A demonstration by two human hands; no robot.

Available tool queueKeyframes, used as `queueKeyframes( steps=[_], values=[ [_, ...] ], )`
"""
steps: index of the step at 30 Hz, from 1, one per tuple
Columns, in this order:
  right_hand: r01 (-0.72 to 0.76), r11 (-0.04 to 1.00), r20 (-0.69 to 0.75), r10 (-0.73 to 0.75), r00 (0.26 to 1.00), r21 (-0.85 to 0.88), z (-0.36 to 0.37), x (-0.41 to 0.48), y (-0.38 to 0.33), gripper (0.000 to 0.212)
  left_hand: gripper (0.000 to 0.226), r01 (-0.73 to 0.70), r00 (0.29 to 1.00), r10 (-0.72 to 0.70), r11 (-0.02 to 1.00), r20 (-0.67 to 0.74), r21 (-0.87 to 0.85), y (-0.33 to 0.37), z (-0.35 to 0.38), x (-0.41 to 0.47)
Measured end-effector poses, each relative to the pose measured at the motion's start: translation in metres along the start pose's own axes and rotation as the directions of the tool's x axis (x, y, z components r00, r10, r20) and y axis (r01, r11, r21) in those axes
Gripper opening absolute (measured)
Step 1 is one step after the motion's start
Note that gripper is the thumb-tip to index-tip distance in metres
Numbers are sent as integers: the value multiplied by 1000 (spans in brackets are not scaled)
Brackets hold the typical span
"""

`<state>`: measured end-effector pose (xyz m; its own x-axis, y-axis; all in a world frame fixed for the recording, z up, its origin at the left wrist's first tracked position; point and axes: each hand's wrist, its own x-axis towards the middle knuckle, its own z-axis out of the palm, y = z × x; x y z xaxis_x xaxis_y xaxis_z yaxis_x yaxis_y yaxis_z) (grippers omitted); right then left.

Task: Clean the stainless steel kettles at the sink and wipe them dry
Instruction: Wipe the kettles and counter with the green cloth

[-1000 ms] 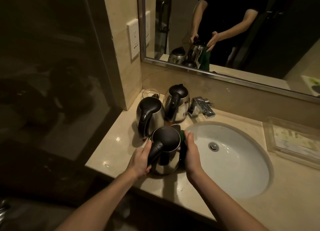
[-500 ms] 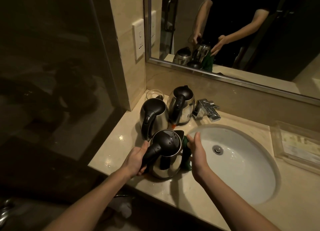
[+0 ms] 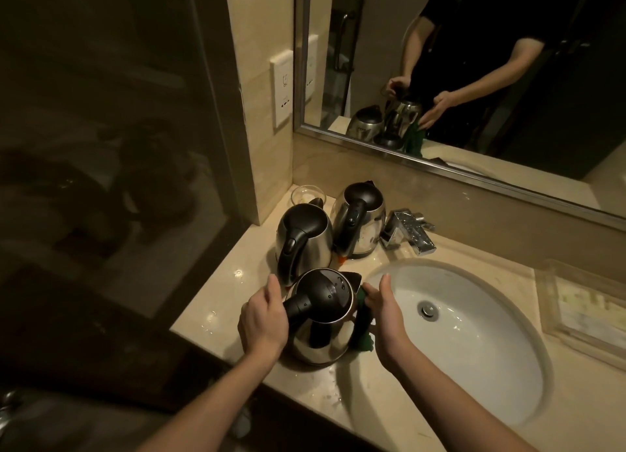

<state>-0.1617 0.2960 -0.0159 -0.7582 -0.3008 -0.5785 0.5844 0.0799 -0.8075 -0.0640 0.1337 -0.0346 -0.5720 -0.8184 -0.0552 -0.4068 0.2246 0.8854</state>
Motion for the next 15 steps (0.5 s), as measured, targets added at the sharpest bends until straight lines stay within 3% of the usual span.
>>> queueKeyframes(
  steps=[3,8,12,15],
  values=[
    [30,999,39,-31,999,24,1,0,-5,74,58,-55,997,53,998,59,21,-5,-7,14],
    [36,993,41,-32,999,-109,-2,9,10,70,57,-114,988,108,992,112,47,-9,-11,31],
    [-47,986,24,52,998,-159,0,13,11,69,57,-141,983,129,987,131,83,-10,-13,38],
    [-88,992,123,99,988,-92,-1,16,0,75,56,-146,980,131,984,148,101,-10,-13,42]
  ],
)
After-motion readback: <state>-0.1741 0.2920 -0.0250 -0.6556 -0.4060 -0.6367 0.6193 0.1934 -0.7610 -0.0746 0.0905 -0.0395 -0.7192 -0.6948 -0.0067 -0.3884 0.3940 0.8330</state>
